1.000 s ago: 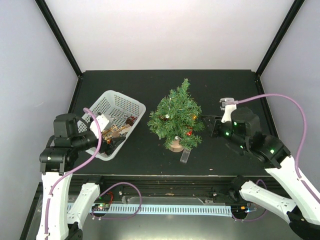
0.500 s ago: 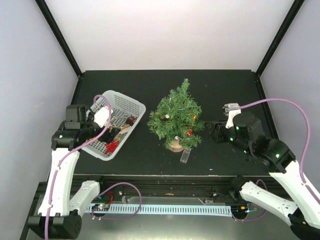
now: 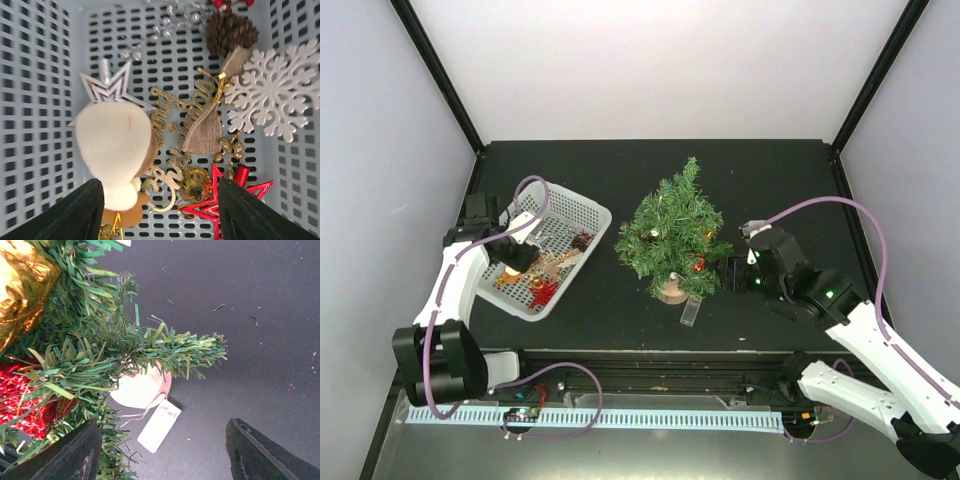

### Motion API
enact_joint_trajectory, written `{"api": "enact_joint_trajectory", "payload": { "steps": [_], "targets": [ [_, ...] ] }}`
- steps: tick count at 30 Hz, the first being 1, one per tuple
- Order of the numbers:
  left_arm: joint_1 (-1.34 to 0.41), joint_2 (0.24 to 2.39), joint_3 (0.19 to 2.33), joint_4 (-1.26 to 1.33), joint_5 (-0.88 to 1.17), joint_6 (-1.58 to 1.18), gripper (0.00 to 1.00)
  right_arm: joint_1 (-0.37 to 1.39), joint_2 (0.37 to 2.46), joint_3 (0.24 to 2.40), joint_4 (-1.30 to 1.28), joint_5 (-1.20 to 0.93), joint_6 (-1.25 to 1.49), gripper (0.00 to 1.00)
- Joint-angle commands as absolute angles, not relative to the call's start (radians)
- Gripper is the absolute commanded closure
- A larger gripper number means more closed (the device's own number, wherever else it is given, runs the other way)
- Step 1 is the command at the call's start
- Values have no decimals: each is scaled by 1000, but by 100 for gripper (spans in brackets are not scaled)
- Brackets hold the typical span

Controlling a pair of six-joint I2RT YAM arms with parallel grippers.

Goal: Decorate the small christmas tree

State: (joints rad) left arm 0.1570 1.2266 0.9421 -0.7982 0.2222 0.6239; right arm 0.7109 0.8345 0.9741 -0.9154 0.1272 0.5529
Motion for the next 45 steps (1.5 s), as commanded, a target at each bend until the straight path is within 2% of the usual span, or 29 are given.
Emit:
{"api": "enact_joint_trajectory", "payload": {
  "steps": [1,4,11,14,18,22,25,32,33,45],
  "targets": [
    [156,1290,928,-776,253,721,37,706,843,962,-879,97,561,32],
    [133,1373,943,-796,278,755,40,707,854,957,-872,69,549,32],
    [88,1509,981,-757,255,752,58,706,921,950,-859,26,552,32],
    [67,1550,986,-731,238,751,57,706,938,955,-850,14,557,32],
    [51,1600,984,-673,193,751,47,707,956,959,-839,-13,568,33],
    [47,1645,988,-661,178,760,50,706,971,967,-840,-17,576,33],
    [47,1667,982,-654,161,773,59,706,985,981,-852,-16,575,33],
    [50,1665,1009,-658,171,767,97,707,992,1006,-868,-1,581,34],
    [52,1657,1022,-664,175,763,98,707,993,1013,-875,2,581,34],
    [105,1613,1207,-769,246,749,98,706,986,1034,-906,39,588,34]
  ]
}}
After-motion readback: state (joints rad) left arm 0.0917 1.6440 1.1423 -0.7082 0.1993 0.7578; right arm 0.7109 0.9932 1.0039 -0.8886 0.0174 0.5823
